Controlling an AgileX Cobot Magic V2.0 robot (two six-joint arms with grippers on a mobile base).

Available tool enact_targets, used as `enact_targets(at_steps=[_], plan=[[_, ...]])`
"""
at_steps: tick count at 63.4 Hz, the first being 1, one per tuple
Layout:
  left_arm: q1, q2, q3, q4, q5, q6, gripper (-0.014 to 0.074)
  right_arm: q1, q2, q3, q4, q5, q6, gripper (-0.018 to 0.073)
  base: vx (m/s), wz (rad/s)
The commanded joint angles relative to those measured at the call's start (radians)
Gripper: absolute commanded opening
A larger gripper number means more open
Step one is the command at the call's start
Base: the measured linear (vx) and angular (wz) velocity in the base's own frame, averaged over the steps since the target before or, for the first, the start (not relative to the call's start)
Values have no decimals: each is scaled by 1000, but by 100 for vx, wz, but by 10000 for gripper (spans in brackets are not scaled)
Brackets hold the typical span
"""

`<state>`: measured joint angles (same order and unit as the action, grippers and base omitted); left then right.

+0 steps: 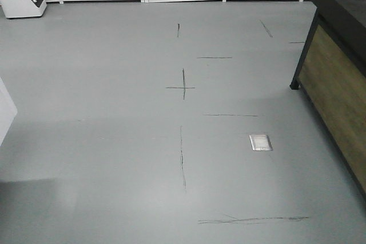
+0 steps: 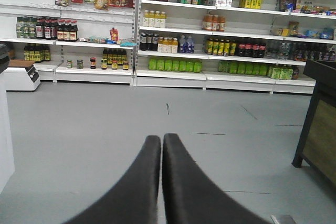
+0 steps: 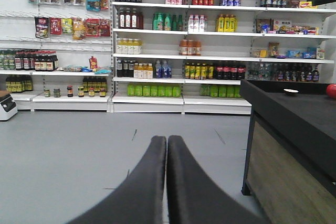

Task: Pick three apples into basket with both arms
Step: 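Drive the base across the store floor toward the fruit display tables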

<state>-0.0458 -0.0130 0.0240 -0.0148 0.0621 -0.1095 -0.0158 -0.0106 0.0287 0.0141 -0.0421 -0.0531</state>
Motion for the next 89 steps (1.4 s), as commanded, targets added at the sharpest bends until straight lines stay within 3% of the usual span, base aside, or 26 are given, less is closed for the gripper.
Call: enact_targets(at_steps=[1, 89], plan=[[-2, -15, 23, -3, -68, -7, -6, -5, -10, 15, -6, -67, -1, -7, 8, 10], [-2, -15, 23, -3, -62, -7, -6, -5, -10, 15, -6, -67, -1, -7, 15, 1]])
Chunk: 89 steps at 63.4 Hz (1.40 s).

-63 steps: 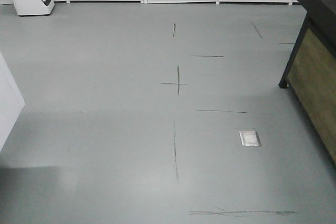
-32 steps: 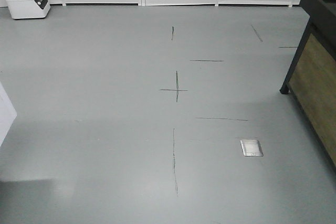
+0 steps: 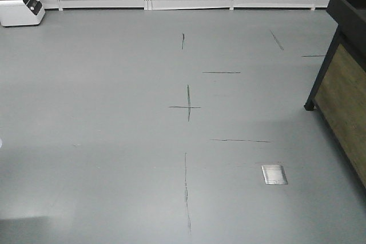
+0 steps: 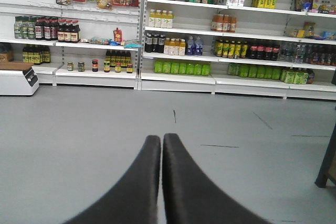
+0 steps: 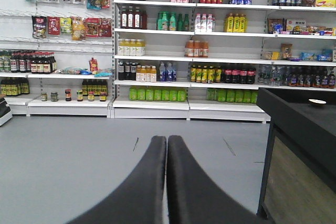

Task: Pick three apples into basket with both arms
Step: 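Drive the base across the store floor toward the fruit display tables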

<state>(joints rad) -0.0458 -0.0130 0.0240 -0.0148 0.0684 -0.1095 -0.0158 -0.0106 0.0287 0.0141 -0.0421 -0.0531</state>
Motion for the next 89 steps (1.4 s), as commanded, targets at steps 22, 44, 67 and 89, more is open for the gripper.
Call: enact_targets(at_steps=[22, 44, 67, 89], plan=[[-2, -15, 23, -3, -68, -7, -6, -5, -10, 15, -6, -67, -1, -7, 19, -3], [-2, -15, 23, -3, -68, -7, -6, -5, -10, 15, -6, -67, -1, -7, 17, 1], [-2, -15, 23, -3, -68, -7, -6, -5, -10, 15, -6, -67, -1, -7, 15, -2], [-2, -15, 23, -3, -68, -7, -6, -5, -10, 15, -6, -67, -1, -7, 12, -14]])
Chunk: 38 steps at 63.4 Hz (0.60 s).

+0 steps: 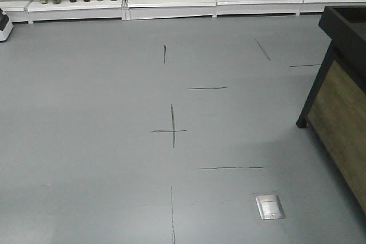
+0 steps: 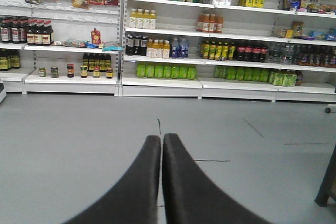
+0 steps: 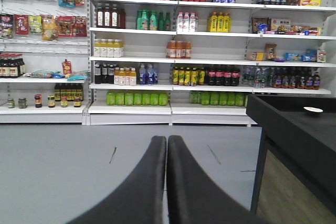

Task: Pick three apples into basket with both arms
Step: 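Drive the base across the store floor toward the fruit display tables, then turn and approach the table holding the light-blue basket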

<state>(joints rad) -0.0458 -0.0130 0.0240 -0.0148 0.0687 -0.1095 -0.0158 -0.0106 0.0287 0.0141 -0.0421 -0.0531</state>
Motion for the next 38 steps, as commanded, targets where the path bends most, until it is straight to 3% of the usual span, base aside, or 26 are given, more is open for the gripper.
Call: enact_targets(at_steps=[1, 38], plan=[[-2, -15, 23, -3, -69, -7, -6, -5, -10, 15, -6, -67, -1, -7, 11, -23], [-2, -15, 23, -3, -69, -7, -6, -5, -10, 15, -6, -67, -1, -7, 10, -34]])
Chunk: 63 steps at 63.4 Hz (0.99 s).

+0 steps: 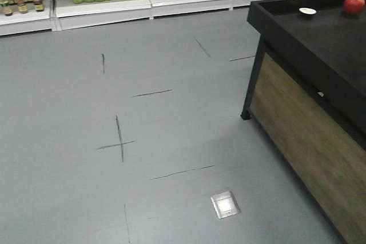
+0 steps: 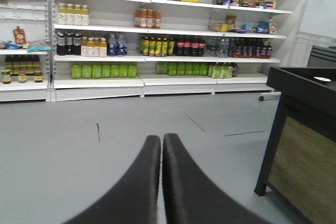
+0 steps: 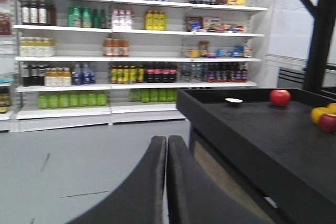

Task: Pick three apples into basket with both arms
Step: 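Turn and approach the table holding the light-blue basket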

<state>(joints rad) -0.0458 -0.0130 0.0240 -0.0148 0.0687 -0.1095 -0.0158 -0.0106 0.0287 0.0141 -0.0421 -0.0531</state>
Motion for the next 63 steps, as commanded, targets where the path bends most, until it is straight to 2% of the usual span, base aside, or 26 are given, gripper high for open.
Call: enact_targets(at_steps=[1, 63], plan=[[-2, -15, 23, -3, -69, -7, -6, -5, -10, 15, -6, -67, -1, -7, 11, -41], [-2, -15, 23, -3, -69, -7, -6, -5, -10, 15, -6, -67, -1, -7, 14, -54]])
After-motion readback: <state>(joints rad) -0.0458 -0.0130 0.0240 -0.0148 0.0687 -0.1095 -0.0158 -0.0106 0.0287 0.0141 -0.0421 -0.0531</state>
